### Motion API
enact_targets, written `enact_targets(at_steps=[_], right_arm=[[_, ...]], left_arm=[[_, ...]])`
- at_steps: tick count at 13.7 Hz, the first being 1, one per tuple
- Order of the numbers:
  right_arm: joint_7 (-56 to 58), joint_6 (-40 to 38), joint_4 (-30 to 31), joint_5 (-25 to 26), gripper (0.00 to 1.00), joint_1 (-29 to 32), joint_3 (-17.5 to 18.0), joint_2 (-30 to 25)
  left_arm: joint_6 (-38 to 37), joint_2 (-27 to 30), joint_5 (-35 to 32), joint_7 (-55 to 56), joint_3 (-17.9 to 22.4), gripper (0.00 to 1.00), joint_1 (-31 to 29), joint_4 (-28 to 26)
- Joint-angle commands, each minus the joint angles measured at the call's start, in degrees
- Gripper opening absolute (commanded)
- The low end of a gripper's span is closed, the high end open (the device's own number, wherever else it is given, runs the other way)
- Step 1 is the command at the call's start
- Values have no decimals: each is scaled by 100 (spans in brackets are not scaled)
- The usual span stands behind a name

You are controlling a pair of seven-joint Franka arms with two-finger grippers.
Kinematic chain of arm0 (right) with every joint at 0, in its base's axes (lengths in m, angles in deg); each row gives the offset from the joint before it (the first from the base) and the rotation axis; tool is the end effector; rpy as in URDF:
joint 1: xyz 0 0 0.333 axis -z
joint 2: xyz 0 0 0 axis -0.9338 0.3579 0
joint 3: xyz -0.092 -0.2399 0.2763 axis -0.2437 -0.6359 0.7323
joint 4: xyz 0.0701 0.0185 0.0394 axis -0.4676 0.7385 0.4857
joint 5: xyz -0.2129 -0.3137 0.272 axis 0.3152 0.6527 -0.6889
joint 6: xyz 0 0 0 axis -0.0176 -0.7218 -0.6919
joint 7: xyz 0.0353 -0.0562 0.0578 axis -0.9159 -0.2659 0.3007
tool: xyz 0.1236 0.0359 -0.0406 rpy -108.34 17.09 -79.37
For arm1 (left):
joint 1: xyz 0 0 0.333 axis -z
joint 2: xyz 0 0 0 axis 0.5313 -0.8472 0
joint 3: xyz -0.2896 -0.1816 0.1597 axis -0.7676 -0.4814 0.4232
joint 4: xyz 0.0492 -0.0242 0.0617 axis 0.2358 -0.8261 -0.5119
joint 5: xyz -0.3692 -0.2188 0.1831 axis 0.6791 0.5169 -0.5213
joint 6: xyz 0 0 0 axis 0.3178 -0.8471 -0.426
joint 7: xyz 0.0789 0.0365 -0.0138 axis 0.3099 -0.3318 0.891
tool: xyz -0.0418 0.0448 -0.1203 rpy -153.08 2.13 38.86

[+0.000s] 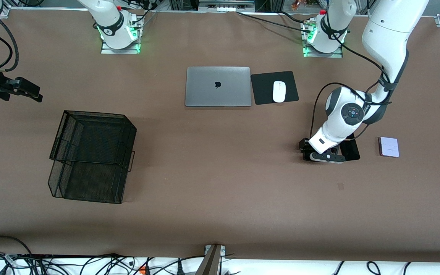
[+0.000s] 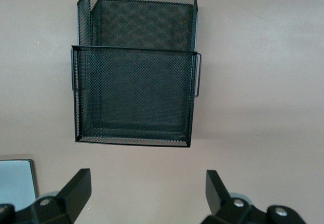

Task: Place phones with both arms
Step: 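Grasp the flip phone with the left gripper and lift it, then carry the flip phone to the table center and release it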

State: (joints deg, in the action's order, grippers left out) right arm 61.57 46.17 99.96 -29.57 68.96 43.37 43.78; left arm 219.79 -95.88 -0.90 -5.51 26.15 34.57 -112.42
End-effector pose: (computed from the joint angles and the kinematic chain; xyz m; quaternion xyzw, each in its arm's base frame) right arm 0.6368 -0.0249 0.6060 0.9997 -0.0160 -0.0157 0.0088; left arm 0.6437 -0.1272 0.1265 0.9977 -0.0553 0.0360 0.0122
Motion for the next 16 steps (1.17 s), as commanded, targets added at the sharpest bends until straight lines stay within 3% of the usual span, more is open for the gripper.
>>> enact_targets(at_steps=[1, 3, 4, 6, 9, 12, 16], right_arm=[[-4, -10, -67, -93, 100, 60, 46, 11], [-4, -1, -67, -93, 100, 60, 46, 11], [-4, -10, -67, -93, 100, 60, 46, 11], [-4, -1, -67, -93, 100, 60, 46, 11], [-4, -1, -67, -93, 100, 60, 46, 11], [-4, -1, -67, -93, 100, 60, 46, 11], [-4, -1, -67, -93, 100, 60, 46, 11]], left_arm=[[95, -72, -124, -81, -1, 100, -2, 2], [112, -125, -124, -81, -10, 100, -2, 20], [112, -116, -124, -63, -10, 86, -11, 38], [60, -64, -124, -72, -10, 38, -19, 55], [-210, 77, -116, -37, -97, 35, -2, 335], [-1579, 69, -45, 24, -456, 43, 252, 1265], [-1997, -562, 16, 1768, -607, 43, 1349, 2513]])
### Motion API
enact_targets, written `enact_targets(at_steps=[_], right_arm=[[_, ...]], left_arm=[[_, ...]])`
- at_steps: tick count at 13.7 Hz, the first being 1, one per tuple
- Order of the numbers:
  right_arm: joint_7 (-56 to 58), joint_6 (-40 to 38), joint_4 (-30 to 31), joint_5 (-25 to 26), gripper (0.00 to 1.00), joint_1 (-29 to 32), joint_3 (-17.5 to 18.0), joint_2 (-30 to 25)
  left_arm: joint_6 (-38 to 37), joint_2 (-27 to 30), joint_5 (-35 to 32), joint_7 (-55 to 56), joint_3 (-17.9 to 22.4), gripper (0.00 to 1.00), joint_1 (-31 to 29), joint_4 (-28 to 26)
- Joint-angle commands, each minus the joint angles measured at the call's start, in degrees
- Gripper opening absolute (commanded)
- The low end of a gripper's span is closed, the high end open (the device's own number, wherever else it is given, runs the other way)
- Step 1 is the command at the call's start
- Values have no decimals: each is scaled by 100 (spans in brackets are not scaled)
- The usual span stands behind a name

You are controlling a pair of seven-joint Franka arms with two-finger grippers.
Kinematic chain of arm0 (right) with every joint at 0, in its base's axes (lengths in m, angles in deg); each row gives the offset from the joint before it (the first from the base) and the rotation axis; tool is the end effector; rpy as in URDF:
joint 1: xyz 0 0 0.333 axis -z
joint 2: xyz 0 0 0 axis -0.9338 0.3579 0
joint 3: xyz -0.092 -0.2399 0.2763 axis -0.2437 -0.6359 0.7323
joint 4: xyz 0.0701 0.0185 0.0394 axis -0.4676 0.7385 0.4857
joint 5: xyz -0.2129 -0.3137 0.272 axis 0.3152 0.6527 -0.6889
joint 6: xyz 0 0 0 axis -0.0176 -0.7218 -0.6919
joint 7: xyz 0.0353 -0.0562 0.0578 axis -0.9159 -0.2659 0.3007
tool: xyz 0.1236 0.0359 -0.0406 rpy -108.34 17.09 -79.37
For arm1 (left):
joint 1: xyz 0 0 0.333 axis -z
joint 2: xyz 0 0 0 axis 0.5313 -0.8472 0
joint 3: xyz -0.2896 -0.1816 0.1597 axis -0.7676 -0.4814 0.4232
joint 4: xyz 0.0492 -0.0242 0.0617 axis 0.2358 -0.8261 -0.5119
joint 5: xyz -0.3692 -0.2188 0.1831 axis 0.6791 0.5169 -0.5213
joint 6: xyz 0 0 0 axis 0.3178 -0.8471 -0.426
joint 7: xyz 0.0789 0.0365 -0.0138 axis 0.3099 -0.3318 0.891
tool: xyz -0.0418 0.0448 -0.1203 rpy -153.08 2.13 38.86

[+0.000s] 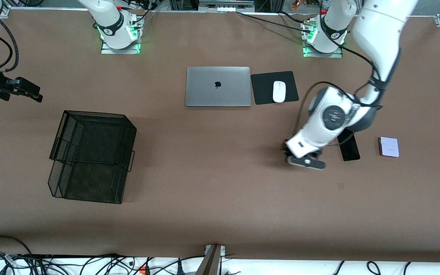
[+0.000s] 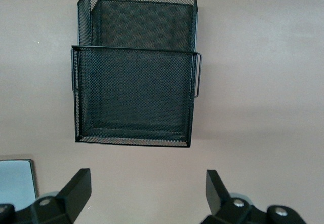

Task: Place phones with both arms
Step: 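Carry the flip phone to the table center and release it, then grasp the flip phone with the right gripper while the left gripper grasps the black phone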

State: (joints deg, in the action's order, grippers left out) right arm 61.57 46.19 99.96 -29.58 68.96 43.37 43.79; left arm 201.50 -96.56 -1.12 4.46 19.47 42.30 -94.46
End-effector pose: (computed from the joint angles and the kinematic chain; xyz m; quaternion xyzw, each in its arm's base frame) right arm 0.6369 -0.0249 0.6060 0.9997 -0.0160 -0.0157 0.0087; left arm 0.6888 -0.3028 0.2336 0.9965 -0.0733 0.0260 0.0296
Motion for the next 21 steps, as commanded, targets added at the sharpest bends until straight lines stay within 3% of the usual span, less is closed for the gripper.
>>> enact_targets(at_steps=[1, 3, 6, 7, 8, 9, 11, 15, 17, 21], right_arm=[[-4, -3, -67, -91, 100, 60, 46, 10], [5, -12, -67, -82, 100, 60, 46, 10], [-4, -12, -67, -82, 100, 51, 46, 10], [-4, -12, -67, -82, 100, 51, 46, 19], [-4, -12, -67, -82, 100, 51, 46, 19], [-4, -12, -67, -82, 100, 51, 46, 19], [5, -4, -67, -82, 100, 42, 63, 97], [-3, 40, -58, -126, 100, -202, 151, 308], [-178, 285, -58, -258, 100, -641, 151, 492], [-2046, 926, -120, -329, 100, -1976, 151, 1045]], left_arm=[[-160, -801, 47, 1229, 61, 43, 857, 1112], [-116, -1381, 47, 2020, 70, 44, 1472, 1728], [383, -1761, 21, 2577, 96, 50, 1949, 1863], [533, -1806, -14, 2726, 96, 63, 1993, 1828], [535, -1823, -32, 2797, 96, 86, 2002, 1810], [483, -1789, -32, 2806, 96, 100, 1968, 1801], [55, -1509, -32, 2798, 122, 100, 1740, 1766], [-1974, -508, -40, 2667, 88, 100, 529, 1836], [-2810, -234, -67, 1740, 140, 100, 62, 1828], [-2973, -22, -435, 6, 158, 100, -1072, 1539]])
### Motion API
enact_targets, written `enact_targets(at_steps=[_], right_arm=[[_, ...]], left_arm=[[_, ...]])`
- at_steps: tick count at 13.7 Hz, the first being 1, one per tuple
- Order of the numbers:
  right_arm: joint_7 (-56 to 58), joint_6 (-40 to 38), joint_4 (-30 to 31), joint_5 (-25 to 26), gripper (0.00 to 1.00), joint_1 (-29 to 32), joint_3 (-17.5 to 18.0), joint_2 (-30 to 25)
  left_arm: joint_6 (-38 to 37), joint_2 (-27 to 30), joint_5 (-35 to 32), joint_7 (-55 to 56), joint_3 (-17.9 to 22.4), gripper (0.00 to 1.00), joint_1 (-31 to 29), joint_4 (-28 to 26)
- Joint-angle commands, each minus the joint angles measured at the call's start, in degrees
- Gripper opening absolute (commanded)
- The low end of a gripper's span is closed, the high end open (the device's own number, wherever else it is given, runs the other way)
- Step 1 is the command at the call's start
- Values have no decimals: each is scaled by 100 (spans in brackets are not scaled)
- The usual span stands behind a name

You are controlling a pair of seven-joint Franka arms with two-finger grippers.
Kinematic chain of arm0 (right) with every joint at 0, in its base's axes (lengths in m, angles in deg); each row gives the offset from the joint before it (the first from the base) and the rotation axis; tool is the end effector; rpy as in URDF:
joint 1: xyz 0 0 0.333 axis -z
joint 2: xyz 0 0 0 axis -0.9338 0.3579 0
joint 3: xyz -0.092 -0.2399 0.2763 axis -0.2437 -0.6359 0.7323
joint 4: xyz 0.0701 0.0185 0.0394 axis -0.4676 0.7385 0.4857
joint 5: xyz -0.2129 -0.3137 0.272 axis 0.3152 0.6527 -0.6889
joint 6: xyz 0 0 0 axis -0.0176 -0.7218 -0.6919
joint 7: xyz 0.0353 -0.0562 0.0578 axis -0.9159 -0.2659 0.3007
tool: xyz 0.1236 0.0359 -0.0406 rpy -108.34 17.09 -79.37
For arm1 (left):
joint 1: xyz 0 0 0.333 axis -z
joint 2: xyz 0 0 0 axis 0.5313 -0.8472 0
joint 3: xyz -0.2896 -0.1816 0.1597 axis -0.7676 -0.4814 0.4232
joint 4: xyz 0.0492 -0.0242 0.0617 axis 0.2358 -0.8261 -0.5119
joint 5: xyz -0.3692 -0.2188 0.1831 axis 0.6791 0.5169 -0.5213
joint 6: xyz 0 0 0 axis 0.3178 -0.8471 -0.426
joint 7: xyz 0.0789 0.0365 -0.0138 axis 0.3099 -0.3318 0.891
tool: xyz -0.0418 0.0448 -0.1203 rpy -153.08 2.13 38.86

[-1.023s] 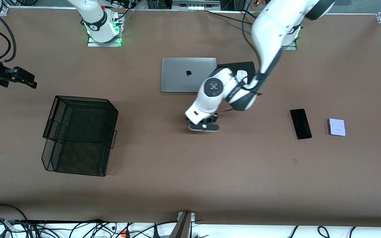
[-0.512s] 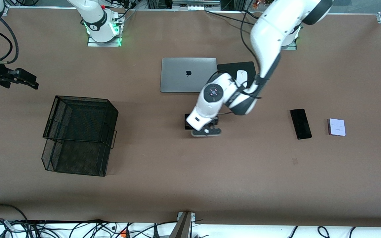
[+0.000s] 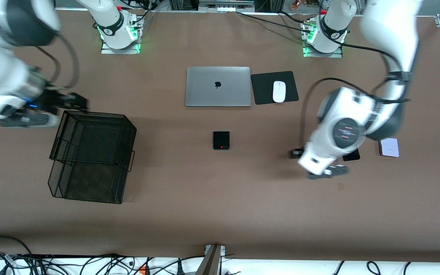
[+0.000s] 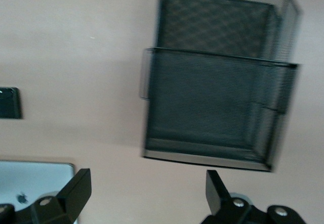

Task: Place phones with both arms
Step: 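Grasp the flip phone with the right gripper while the left gripper grasps the black phone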

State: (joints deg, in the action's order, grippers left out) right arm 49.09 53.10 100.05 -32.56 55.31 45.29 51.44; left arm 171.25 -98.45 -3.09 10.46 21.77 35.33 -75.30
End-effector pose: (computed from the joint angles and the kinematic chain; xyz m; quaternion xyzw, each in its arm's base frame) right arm 0.6651 0.1642 0.5267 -0.9996 -0.0065 0.0259 0.0111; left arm 0.7695 -0.1709 0.3296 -0.9941 -0.0693 0.0689 0.0474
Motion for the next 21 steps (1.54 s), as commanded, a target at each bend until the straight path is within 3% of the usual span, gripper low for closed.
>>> enact_targets(at_steps=[1, 3, 5, 7, 10, 14, 21], right_arm=[[-1282, 446, -329, -30, 100, -1032, -41, 604], [-2398, 528, -1101, -13, 100, -1876, -41, 1429], [-3331, 606, -1848, 31, 100, -2579, -58, 2255], [-3991, 1017, -2299, 40, 100, -3003, -58, 2828], [-4275, 1669, -2318, 93, 100, -3163, -85, 3321], [-4223, 2424, -2256, 567, 100, -3163, -93, 3937], [-4249, 3445, -2186, 620, 100, -3189, -93, 4623]], left_arm=[[149, 246, -422, -693, -90, 100, -541, -613], [1181, 614, -520, -694, -64, 100, -692, -1699], [2805, 861, -607, -746, -64, 100, -1104, -2913], [3959, 783, -1316, -747, -55, 100, -1481, -3505], [4219, 537, -1785, -755, -55, 100, -1931, -3630], [4228, 300, -1777, -782, -81, 100, -2090, -3665], [4228, 150, -1567, -738, -248, 100, -2354, -3726]])
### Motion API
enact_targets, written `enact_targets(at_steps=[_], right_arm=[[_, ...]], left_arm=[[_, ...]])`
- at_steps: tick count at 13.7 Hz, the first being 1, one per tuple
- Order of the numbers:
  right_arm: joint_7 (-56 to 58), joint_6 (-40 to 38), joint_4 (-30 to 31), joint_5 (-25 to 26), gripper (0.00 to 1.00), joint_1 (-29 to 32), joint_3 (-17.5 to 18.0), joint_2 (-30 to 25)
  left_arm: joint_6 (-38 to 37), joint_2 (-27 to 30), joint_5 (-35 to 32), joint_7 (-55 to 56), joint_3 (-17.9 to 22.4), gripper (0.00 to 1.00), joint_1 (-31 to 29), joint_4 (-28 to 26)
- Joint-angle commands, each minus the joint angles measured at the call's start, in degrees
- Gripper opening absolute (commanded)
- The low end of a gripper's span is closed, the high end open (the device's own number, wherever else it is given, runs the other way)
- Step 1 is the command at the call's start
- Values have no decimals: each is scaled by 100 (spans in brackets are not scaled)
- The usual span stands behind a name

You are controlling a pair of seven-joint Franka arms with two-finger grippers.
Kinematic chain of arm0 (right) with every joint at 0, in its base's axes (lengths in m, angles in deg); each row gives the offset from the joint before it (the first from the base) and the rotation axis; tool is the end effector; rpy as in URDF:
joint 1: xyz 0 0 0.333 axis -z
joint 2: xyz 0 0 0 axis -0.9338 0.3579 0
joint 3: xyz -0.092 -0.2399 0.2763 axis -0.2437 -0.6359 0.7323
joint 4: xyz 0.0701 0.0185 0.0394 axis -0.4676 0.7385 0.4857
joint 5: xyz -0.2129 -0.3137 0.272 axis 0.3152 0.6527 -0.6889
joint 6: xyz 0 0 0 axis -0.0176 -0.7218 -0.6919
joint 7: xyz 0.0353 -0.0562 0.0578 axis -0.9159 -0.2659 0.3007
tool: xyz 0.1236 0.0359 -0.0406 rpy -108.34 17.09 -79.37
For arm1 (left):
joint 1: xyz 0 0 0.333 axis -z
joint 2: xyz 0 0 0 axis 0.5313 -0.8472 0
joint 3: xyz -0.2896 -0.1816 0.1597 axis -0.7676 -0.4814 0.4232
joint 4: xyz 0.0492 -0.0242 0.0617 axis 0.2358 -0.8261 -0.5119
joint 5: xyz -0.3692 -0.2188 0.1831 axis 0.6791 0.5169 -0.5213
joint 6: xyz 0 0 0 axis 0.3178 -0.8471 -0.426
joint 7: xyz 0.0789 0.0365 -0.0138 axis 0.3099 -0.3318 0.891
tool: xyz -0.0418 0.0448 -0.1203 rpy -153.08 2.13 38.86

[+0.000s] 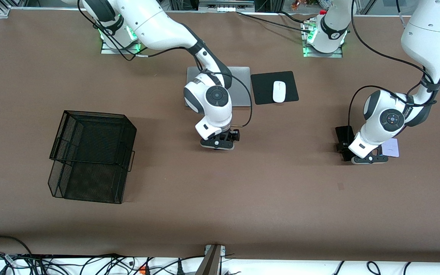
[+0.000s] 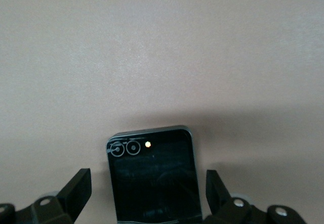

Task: Place phones with both arms
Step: 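Grasp the flip phone with the right gripper while the left gripper grasps the black phone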

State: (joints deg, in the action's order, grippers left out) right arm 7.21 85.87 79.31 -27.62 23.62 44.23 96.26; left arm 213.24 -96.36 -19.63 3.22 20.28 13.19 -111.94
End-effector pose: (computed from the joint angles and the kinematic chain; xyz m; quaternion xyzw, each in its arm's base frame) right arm 0.6206 0.6061 0.1514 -0.9960 0.0660 -0.0560 0.0217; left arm 0.6436 0.0472 0.1208 -0.9982 -0.0230 -0.0015 0.0547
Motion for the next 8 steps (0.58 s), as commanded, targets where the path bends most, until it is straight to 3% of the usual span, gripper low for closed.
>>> enact_targets(at_steps=[1, 2, 4, 8], right_arm=[[-61, 194, -112, 126, 100, -20, 12, 176], [-52, 194, -112, 126, 99, -20, 12, 185], [-44, 194, -112, 126, 65, -20, 12, 185], [18, 168, -112, 134, 15, -20, 12, 151]], left_arm=[[-5, -68, 323, -22, -177, 94, -174, -63], [-41, -68, 413, -31, -204, 73, -166, -63], [-41, -68, 414, -49, -205, 37, -166, -54], [-41, -51, 414, -58, -222, 26, -148, -36]])
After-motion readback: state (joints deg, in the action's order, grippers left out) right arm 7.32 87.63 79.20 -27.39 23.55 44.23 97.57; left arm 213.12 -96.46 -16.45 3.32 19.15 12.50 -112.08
